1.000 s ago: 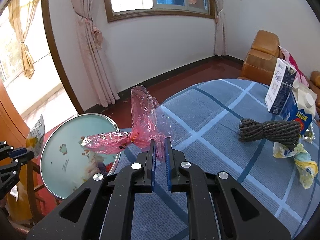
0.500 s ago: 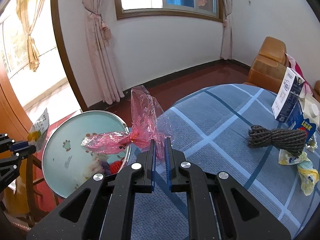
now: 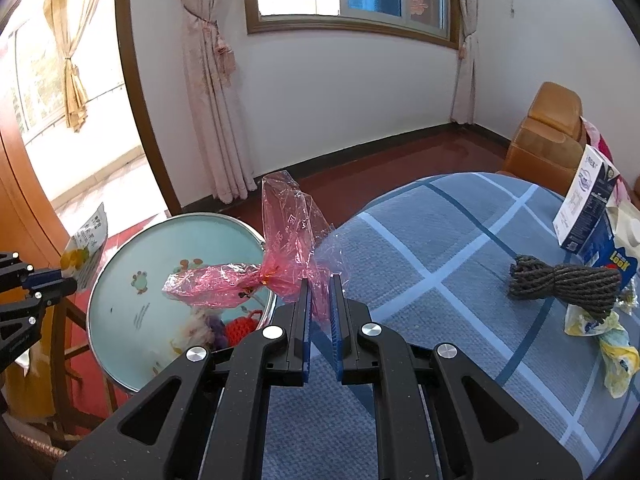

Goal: Collect trash
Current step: 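Carry the pink plastic bag over the bin with the right gripper while the left holds the pouch, then open both grippers to drop the pouch and pink bag into the bin, then move the left gripper to the black mesh bundle while the right approaches the yellow bag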

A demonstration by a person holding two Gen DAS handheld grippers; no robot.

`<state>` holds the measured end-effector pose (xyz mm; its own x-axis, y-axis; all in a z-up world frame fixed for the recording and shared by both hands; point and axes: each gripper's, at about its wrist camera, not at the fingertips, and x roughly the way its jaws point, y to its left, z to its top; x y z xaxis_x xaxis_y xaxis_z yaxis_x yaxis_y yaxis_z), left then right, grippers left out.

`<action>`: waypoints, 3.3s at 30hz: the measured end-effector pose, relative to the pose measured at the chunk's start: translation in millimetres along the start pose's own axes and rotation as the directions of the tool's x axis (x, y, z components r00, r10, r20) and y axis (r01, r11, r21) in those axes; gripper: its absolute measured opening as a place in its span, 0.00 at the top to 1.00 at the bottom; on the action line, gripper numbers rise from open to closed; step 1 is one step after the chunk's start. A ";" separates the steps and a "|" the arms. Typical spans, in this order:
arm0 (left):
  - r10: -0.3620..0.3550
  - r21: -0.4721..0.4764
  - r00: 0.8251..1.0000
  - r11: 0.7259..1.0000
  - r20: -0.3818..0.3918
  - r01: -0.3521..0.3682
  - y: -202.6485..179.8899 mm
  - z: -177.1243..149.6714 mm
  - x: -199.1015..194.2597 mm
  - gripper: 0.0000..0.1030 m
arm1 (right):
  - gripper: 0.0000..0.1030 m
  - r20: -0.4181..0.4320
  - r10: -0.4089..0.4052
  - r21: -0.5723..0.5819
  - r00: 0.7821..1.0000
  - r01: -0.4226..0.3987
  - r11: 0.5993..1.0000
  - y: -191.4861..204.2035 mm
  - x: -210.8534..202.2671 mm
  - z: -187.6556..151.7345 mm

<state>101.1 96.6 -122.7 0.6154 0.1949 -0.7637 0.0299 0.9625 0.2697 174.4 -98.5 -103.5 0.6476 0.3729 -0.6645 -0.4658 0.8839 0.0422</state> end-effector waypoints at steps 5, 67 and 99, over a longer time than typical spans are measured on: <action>0.000 -0.006 1.000 1.000 -0.001 0.000 2.2 -0.5 0.6 0.90 | 0.91 0.001 0.003 -0.021 1.000 -0.003 1.000 5.3 1.0 -0.5; -0.017 -0.007 1.000 1.000 0.005 0.017 4.9 1.2 -2.5 0.90 | 0.91 -0.011 0.028 -0.068 1.000 -0.029 0.997 21.4 2.1 -2.7; -0.036 -0.028 0.998 0.999 0.043 0.037 -2.6 7.3 -5.3 0.42 | 0.55 0.016 -0.002 -0.025 1.000 0.003 1.000 1.1 -19.2 -10.3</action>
<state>103.5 91.7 -115.1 0.6475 0.1520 -0.7468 0.0309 0.9739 0.2249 155.2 -107.7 -98.4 0.6580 0.3752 -0.6529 -0.4791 0.8775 0.0214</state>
